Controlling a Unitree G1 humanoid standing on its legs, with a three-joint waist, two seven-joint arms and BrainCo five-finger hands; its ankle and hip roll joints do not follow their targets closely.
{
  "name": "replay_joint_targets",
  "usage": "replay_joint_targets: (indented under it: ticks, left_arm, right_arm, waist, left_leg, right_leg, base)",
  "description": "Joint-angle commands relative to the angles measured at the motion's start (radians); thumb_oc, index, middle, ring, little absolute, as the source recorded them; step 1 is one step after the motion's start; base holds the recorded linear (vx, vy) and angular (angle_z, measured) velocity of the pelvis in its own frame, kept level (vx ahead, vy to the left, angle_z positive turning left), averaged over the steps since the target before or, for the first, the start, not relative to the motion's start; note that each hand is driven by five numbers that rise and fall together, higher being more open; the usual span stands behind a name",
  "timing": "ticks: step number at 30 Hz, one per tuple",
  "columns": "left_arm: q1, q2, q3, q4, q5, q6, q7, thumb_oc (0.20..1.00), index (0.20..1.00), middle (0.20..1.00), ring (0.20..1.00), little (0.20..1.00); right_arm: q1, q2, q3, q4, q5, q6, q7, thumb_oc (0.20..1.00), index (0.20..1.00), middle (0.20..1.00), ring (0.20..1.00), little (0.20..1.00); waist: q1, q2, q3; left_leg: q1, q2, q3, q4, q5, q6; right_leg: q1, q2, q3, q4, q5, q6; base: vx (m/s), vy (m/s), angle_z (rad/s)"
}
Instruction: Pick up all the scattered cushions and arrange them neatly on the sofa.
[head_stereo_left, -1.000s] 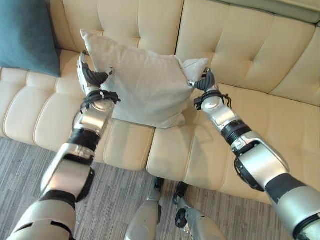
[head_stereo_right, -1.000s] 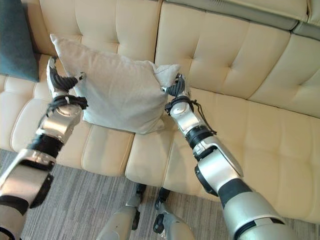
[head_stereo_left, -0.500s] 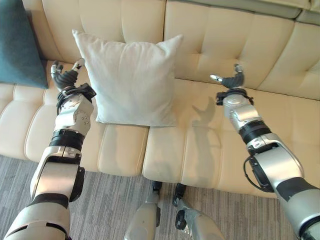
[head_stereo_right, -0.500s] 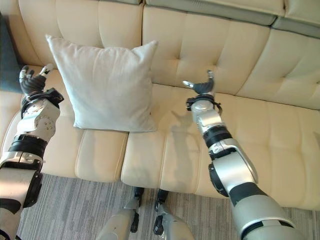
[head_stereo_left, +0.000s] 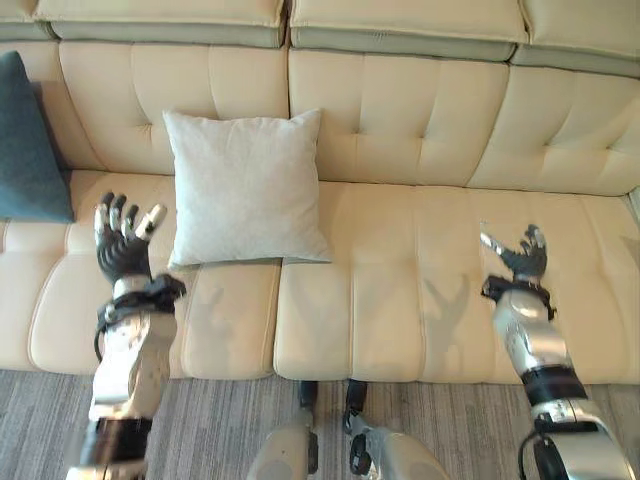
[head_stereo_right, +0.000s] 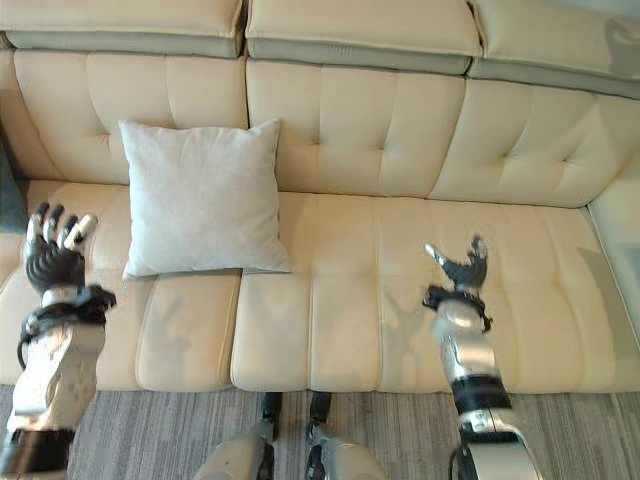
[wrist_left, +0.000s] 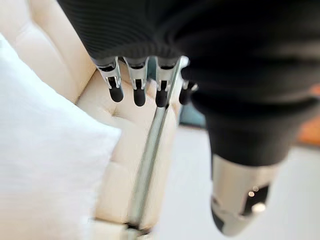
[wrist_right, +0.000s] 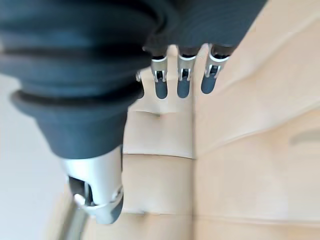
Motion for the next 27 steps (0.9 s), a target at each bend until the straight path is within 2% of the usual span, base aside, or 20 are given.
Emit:
replay_joint_targets:
  ticks: [1, 2, 6, 7, 12, 19, 21, 23, 27]
  left_arm:
    - [0.059, -0.028, 0.000, 0.112, 0.153, 0.040, -0.128, 1.000, 1.000, 1.000, 1.000, 1.000]
    - [0.095, -0.087, -0.034, 0.195, 0.124, 0.073, -0.161, 1.000, 1.000, 1.000, 1.000, 1.000]
    - [0.130, -0.119, -0.066, 0.286, 0.173, 0.104, -0.186, 1.000, 1.000, 1.000, 1.000, 1.000]
    - [0.144, -0.122, -0.080, 0.328, 0.229, 0.118, -0.189, 1.000, 1.000, 1.000, 1.000, 1.000]
    - [0.157, -0.141, -0.082, 0.371, 0.267, 0.130, -0.185, 1.000, 1.000, 1.000, 1.000, 1.000]
    - [0.115, -0.130, -0.086, 0.436, 0.306, 0.127, -0.145, 1.000, 1.000, 1.000, 1.000, 1.000]
    - [0.105, -0.127, -0.091, 0.450, 0.309, 0.123, -0.138, 1.000, 1.000, 1.000, 1.000, 1.000]
    - [0.119, -0.131, -0.101, 0.463, 0.314, 0.128, -0.144, 1.000, 1.000, 1.000, 1.000, 1.000]
    - [0.146, -0.139, -0.099, 0.479, 0.316, 0.137, -0.153, 1.000, 1.000, 1.000, 1.000, 1.000]
  right_arm:
    - [0.086, -0.036, -0.008, -0.017, -0.074, -0.020, 0.130, 1.000, 1.000, 1.000, 1.000, 1.000]
    - [0.134, -0.038, -0.009, 0.001, -0.089, -0.003, 0.164, 1.000, 1.000, 1.000, 1.000, 1.000]
    - [0.180, -0.047, -0.009, 0.037, -0.133, 0.021, 0.192, 1.000, 1.000, 1.000, 1.000, 1.000]
    - [0.206, -0.035, -0.009, 0.052, -0.135, 0.026, 0.200, 1.000, 1.000, 1.000, 1.000, 1.000]
    - [0.264, -0.016, -0.024, 0.051, -0.150, 0.033, 0.209, 1.000, 1.000, 1.000, 1.000, 1.000]
    - [0.281, 0.023, -0.018, 0.040, -0.168, 0.036, 0.200, 1.000, 1.000, 1.000, 1.000, 1.000]
    - [0.273, 0.033, -0.008, 0.040, -0.178, 0.031, 0.194, 1.000, 1.000, 1.000, 1.000, 1.000]
    - [0.284, 0.050, 0.001, 0.048, -0.176, 0.028, 0.201, 1.000, 1.000, 1.000, 1.000, 1.000]
    - [0.307, 0.059, -0.004, 0.047, -0.181, 0.033, 0.212, 1.000, 1.000, 1.000, 1.000, 1.000]
  waist:
    - [-0.011, 0.001, -0.135]
    - [-0.018, 0.001, -0.144]
    - [-0.025, 0.000, -0.159]
    - [-0.031, -0.001, -0.165]
    - [-0.040, -0.004, -0.170]
    - [-0.068, -0.008, -0.108]
    - [-0.065, 0.004, -0.093]
    - [-0.060, 0.014, -0.102]
    - [-0.052, 0.008, -0.128]
  left_leg:
    - [0.089, 0.004, 0.036, -0.007, -0.150, -0.027]
    - [0.101, 0.004, 0.043, -0.007, -0.154, -0.025]
    - [0.113, 0.004, 0.052, -0.007, -0.156, -0.024]
    - [0.119, 0.004, 0.058, -0.007, -0.157, -0.022]
    - [0.128, 0.000, 0.070, -0.007, -0.161, -0.016]
    - [0.094, 0.008, 0.114, -0.007, -0.137, -0.008]
    - [0.074, 0.027, 0.130, -0.007, -0.126, -0.001]
    - [0.057, 0.039, 0.144, -0.007, -0.127, 0.001]
    - [0.062, 0.037, 0.143, -0.007, -0.135, 0.003]
  right_leg:
    - [0.059, -0.052, -0.001, -0.005, -0.151, 0.115]
    - [0.068, -0.053, 0.006, -0.005, -0.149, 0.118]
    - [0.079, -0.055, 0.011, -0.005, -0.144, 0.122]
    - [0.081, -0.057, 0.015, -0.005, -0.138, 0.125]
    - [0.086, -0.060, 0.027, -0.005, -0.126, 0.130]
    - [0.030, -0.062, 0.064, -0.005, -0.052, 0.146]
    - [0.000, -0.066, 0.065, 0.103, -0.100, 0.133]
    - [0.034, -0.083, 0.058, 0.200, -0.187, 0.111]
    - [0.113, -0.108, 0.072, 0.206, -0.206, 0.117]
  base:
    - [-0.04, 0.044, -0.29]
    - [-0.05, 0.036, -0.21]
    - [-0.07, 0.057, -0.17]
    - [-0.08, 0.069, -0.12]
    - [-0.08, 0.078, -0.09]
    - [-0.18, 0.049, -0.20]
    - [-0.17, 0.014, -0.35]
    - [-0.14, 0.000, -0.30]
    - [-0.03, -0.061, -0.24]
